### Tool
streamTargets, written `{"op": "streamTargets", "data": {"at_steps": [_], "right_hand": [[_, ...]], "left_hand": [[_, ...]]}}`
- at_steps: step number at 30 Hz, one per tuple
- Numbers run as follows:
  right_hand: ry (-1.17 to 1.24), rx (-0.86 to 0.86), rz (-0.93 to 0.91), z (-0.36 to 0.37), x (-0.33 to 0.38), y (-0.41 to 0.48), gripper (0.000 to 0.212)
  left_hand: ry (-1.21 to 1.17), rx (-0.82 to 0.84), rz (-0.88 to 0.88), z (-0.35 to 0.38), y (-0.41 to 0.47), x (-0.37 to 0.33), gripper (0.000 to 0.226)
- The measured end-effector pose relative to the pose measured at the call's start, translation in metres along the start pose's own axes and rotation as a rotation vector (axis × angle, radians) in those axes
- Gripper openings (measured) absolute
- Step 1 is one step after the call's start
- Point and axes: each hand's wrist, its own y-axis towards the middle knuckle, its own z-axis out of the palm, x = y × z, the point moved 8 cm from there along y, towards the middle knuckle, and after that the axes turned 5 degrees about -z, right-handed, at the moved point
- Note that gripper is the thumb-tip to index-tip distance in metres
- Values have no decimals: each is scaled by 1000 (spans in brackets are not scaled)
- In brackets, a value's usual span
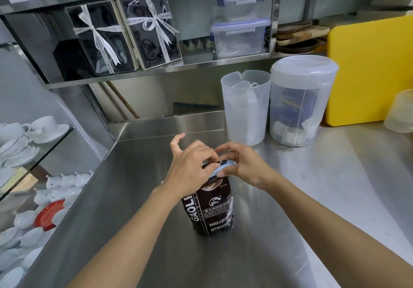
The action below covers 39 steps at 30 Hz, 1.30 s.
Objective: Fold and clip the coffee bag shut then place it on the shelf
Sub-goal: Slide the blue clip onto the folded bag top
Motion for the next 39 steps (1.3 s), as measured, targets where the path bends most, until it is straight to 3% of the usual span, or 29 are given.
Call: {"op": "streamTargets", "data": {"at_steps": [14,20,26,31,39], "right_hand": [[291,-154,-6,9,-15,1,41],[273,-176,14,6,-17,1,39],[260,-224,31,-2,-17,-1,39],[200,-220,12,3,-10,0,36],[88,-195,27,-1,-9,-4,38]], "left_hand": [[10,-62,-42,2,3,-3,8],[28,-23,-60,-10,-3,6,10],[40,26,-316,-39,-44,69,36],[-176,-37,-485,-37,-69,87,24],[-498,-92,-675,-23,-76,97,24]]}}
